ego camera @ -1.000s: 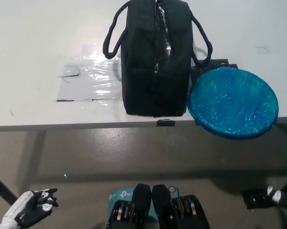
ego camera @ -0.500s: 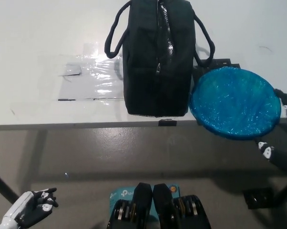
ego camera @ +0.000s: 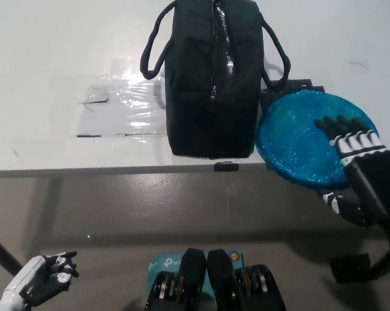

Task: The robot uses its right hand to pick up a stack of plates kept in the middle of the desk and put it inside a bag kept next to it

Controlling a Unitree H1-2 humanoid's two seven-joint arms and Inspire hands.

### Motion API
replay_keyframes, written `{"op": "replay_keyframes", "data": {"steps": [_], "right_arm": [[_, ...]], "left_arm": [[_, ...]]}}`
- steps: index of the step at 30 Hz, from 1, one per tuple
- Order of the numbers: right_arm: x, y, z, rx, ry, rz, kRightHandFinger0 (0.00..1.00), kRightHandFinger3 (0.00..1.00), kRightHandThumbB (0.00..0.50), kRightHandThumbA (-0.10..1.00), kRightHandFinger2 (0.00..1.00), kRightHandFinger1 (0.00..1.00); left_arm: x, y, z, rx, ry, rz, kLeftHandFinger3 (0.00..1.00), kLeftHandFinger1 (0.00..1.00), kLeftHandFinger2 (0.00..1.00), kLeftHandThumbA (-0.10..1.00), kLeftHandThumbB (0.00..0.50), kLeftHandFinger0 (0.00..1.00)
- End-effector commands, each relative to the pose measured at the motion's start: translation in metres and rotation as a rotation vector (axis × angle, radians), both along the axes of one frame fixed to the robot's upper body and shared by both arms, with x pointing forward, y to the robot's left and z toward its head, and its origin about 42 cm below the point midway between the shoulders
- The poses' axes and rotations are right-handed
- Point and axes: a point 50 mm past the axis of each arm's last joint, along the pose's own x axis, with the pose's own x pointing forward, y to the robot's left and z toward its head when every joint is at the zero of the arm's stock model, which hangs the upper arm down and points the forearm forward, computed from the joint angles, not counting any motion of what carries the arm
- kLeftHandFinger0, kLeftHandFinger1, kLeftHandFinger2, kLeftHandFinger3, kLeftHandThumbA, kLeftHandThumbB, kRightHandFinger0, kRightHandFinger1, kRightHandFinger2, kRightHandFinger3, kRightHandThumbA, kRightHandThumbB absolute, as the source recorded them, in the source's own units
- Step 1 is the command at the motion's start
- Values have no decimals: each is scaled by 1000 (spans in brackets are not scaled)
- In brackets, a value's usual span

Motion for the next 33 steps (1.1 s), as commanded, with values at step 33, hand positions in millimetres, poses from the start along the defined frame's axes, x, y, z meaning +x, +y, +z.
{"op": "replay_keyframes", "data": {"steps": [33], "right_arm": [[48,12,-49,-127,163,-31,1000,1000,500,778,1000,1000]], "left_arm": [[17,5,27,44,-43,-51,932,849,885,-100,126,894]]}}
